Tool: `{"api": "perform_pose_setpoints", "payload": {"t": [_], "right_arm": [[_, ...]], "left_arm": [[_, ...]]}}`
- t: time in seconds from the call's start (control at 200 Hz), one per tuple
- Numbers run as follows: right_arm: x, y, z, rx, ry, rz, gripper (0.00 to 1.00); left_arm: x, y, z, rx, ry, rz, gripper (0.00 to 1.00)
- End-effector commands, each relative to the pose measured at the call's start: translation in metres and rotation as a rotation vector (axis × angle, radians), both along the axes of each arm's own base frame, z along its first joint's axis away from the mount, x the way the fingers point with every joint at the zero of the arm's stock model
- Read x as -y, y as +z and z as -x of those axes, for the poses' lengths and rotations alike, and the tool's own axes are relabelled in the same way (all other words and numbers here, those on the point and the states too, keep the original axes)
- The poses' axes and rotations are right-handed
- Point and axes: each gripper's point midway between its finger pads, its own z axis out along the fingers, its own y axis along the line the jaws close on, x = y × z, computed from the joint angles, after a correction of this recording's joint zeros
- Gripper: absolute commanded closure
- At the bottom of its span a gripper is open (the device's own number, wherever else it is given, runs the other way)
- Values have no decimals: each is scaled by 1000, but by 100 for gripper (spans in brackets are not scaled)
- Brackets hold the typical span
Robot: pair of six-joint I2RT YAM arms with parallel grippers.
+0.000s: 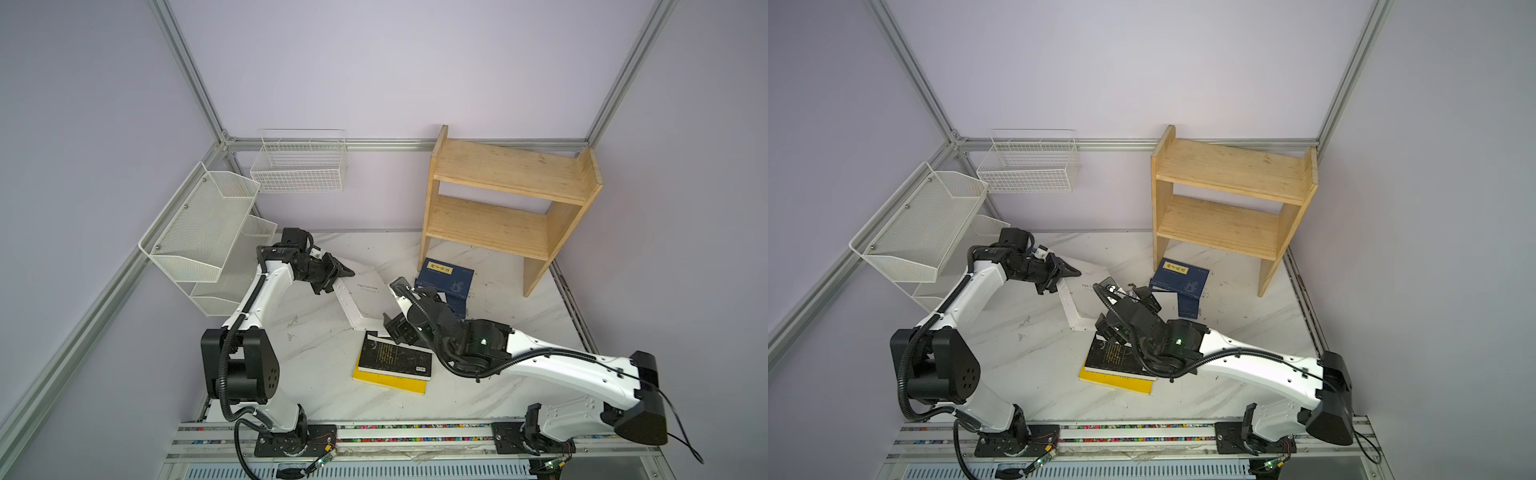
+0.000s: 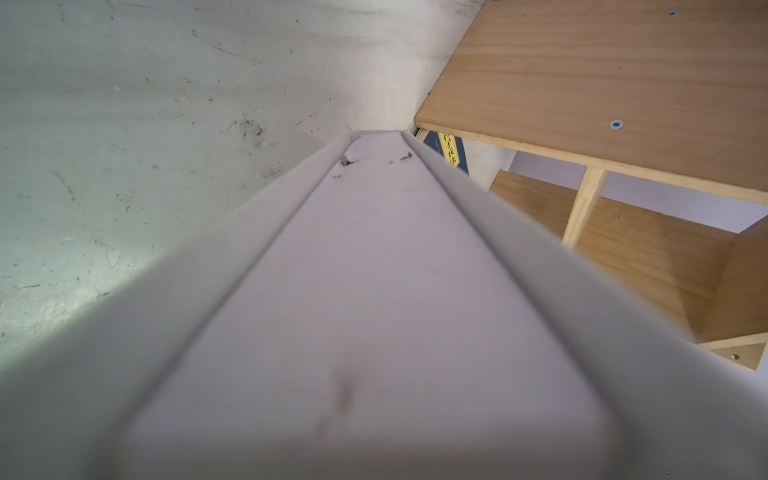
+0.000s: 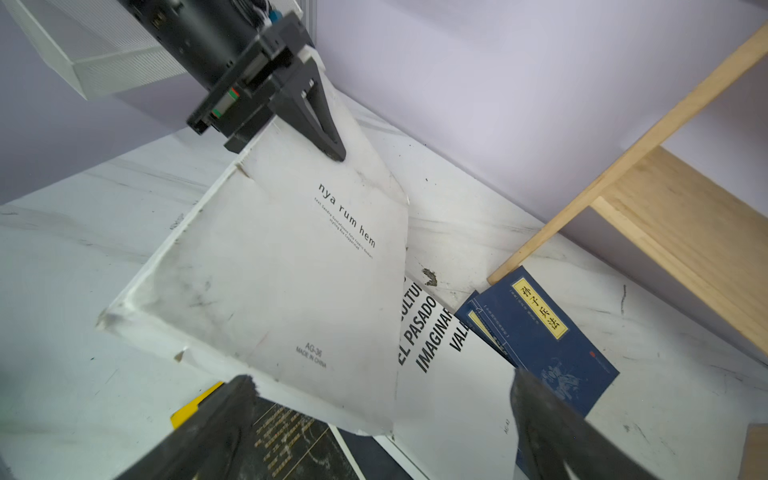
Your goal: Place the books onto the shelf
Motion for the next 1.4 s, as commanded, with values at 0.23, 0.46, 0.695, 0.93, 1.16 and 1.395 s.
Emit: {"api": "perform_pose_setpoints", "payload": {"t": [0.23,0.46,0.695,0.93,1.16,1.395], "right_arm": [[9,2,42,-26,135,10,3],[-16,-7,54,38,221,44,3],[-35,-17,51,99,246,66,3],[-51,-11,28,268,176,85,3],[-60,-24,17,289,144,95,3],[-61,-24,6,299,112,102,22]], "left_arm": [[7,63,11,106,-20,29,64],[8,71,13,92,9,44,63],[18,84,3,88,-1,95,63],[31,84,10,69,-33,118,63],[39,94,15,88,-54,151,63],[47,84,22,63,-76,150,62]]}}
